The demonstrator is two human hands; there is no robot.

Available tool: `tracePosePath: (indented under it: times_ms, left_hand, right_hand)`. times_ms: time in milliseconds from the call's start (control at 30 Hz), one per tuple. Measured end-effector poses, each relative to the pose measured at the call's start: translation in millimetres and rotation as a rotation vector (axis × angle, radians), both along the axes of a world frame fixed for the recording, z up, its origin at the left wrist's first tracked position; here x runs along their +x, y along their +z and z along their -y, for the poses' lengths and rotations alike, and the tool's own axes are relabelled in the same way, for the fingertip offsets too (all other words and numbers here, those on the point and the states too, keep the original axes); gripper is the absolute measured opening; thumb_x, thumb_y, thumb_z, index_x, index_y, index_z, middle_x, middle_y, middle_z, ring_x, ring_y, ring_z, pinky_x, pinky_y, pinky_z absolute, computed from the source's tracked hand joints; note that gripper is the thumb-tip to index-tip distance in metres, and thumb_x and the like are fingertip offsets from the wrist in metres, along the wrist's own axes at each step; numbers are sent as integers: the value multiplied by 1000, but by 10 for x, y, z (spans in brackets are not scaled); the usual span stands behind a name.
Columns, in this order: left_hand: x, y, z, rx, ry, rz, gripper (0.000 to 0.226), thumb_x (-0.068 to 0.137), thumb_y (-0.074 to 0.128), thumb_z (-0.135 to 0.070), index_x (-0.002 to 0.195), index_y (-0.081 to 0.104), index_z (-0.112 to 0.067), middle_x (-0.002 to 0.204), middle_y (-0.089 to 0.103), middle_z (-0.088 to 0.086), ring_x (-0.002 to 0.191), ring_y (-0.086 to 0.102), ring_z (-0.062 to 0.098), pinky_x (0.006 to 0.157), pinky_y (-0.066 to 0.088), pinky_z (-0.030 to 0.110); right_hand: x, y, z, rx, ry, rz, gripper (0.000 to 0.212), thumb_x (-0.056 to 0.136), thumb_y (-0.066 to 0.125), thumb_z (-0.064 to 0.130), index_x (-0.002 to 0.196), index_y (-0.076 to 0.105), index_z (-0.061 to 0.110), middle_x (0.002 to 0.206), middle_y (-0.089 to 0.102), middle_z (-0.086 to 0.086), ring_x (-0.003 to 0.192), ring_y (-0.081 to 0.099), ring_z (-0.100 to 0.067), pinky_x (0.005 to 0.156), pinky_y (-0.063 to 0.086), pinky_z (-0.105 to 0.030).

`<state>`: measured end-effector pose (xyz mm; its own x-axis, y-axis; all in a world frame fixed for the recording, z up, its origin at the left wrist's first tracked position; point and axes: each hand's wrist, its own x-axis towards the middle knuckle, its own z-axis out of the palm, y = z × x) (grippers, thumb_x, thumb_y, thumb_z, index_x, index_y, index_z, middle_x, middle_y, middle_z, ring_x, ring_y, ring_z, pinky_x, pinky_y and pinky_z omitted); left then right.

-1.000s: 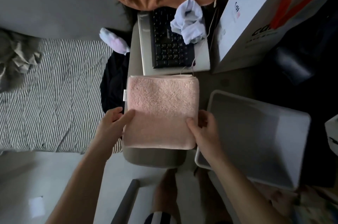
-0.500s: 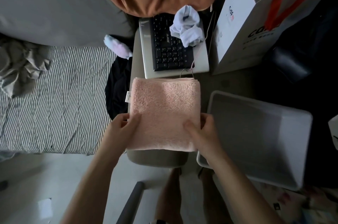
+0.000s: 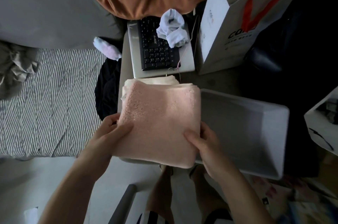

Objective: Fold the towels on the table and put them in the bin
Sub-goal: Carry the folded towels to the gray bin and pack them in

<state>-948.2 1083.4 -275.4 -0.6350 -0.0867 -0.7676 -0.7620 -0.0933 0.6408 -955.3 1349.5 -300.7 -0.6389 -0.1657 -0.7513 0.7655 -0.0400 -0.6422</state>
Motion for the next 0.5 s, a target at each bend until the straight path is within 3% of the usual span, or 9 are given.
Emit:
tracePosePath:
  times_ms: [67,133,200,267,333,433,500]
  left_hand:
    - [39,62,-266,39,-71,-46,63,70,78,-50,128,58,-40,111,73,4,98,73,23,74,61,38]
    - [75,64,-662,28,-195,-54,58,69,74,-59,123,53,-60,114,69,0,97,73,16,71,61,31]
    - [98,-93,-1163,12,-286,-60,51,77,70,-55,118,46,-71,118,65,-6,97,71,8,77,60,30]
    - [146,-404,-1671,-44,-378,-102,52,90,64,-44,128,40,-69,126,63,-9,105,67,7,93,55,38]
    - [190,-750,-2055,-141,-447,-137,54,97,57,-35,140,36,-60,130,60,-8,111,62,7,99,52,37]
    - [221,-1303,-2350,-240,-451,-130,58,100,53,-28,143,30,-59,130,58,-7,108,61,7,92,52,26]
    - [276,-1623,-2427,-385,-503,-98,64,99,50,-18,153,27,-42,147,45,0,127,53,20,98,47,31]
  right_hand:
    - [187,21,-332,33,-37,15,43,79,71,24,121,61,29,111,75,5,100,72,-15,72,60,-29]
    - [347,-37,-706,105,-91,61,39,87,68,12,120,60,30,110,75,5,101,71,-14,77,58,-32]
    - [446,-221,-1134,218,-147,111,35,92,60,4,122,60,21,112,73,-2,103,70,-19,86,56,-39]
    - [478,-506,-1526,313,-174,146,30,94,55,2,122,60,13,115,70,-12,104,67,-27,88,54,-44]
    - [460,-837,-1782,382,-206,150,28,92,54,3,116,62,14,111,69,-15,100,67,-30,79,55,-41]
    - [392,-1367,-1941,431,-235,148,25,78,59,13,98,67,25,92,73,-2,89,70,-24,65,51,-31]
    - [347,-1735,-1961,422,-151,182,20,74,61,24,92,64,30,89,71,6,87,67,-17,65,49,-30]
